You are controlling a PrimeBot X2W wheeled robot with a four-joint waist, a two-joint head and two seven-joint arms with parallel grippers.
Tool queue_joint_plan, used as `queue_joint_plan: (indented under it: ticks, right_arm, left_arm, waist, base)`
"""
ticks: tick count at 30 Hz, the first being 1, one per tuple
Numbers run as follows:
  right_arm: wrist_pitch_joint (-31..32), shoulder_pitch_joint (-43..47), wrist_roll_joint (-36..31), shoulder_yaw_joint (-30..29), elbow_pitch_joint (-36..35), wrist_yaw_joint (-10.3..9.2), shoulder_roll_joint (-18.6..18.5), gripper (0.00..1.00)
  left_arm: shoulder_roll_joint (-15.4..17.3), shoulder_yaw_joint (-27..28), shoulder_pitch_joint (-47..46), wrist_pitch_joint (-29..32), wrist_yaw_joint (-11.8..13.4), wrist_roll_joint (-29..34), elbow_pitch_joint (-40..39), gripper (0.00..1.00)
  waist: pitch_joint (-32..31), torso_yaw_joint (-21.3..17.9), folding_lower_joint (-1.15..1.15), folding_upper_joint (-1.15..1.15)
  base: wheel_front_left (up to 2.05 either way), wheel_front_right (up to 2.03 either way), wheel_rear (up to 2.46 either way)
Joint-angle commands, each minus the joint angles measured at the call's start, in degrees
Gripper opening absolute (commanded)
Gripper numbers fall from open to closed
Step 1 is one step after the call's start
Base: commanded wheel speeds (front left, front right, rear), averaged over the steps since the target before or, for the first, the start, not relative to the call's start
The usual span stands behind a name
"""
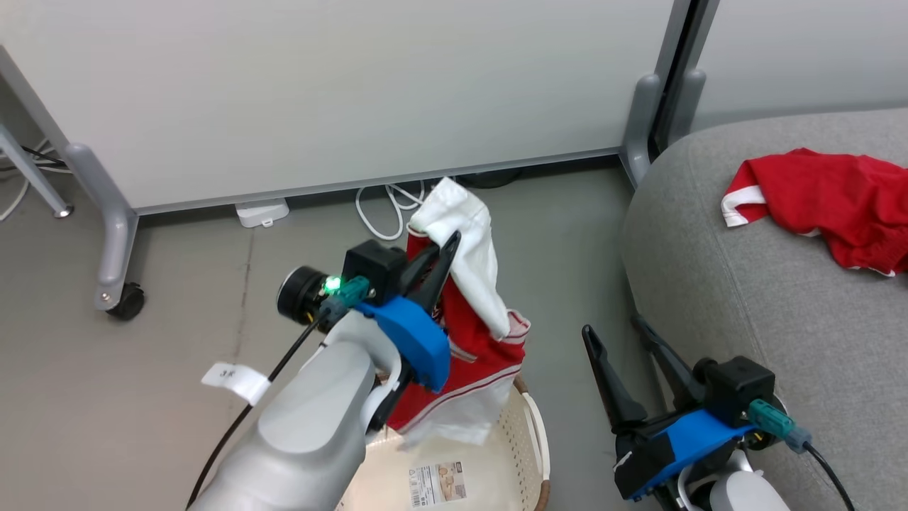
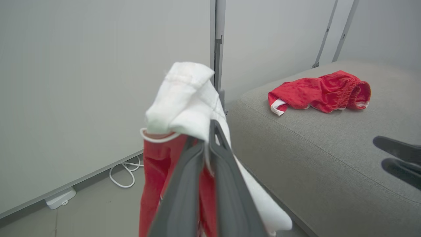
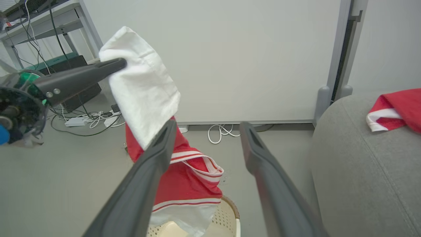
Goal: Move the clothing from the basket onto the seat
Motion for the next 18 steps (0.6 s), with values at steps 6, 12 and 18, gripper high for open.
queue_joint_plan:
  ticks: [6, 12, 18]
  right_arm:
    - [0.5, 1.1, 1.0, 1.0, 0.5, 0.03, -0.1, 1.00]
    - [0.6, 1.3, 1.3, 1.7, 0.8, 0.03, -0.1, 1.00]
    - [0.7, 1.1, 1.6, 2.5, 1.3, 0.03, -0.1, 1.00]
  left_arm:
    - [-0.1, -1.5, -4.5, 1.5, -0.4, -1.4, -1.0, 0.00]
    - [-0.2, -3.9, -7.0, 2.9, -0.4, -3.6, -2.6, 0.00]
    - [-0.2, -6.3, -8.4, 4.4, 0.0, -6.1, -4.2, 0.00]
  waist:
    - [-1.1, 0.6, 0.01, 0.00]
    - [-1.9, 0.9, 0.01, 0.00]
    - [-2.7, 0.8, 0.01, 0.00]
  base:
    - [0.00, 0.00, 0.00]
    - [0.00, 0.00, 0.00]
    - [0.00, 0.00, 0.00]
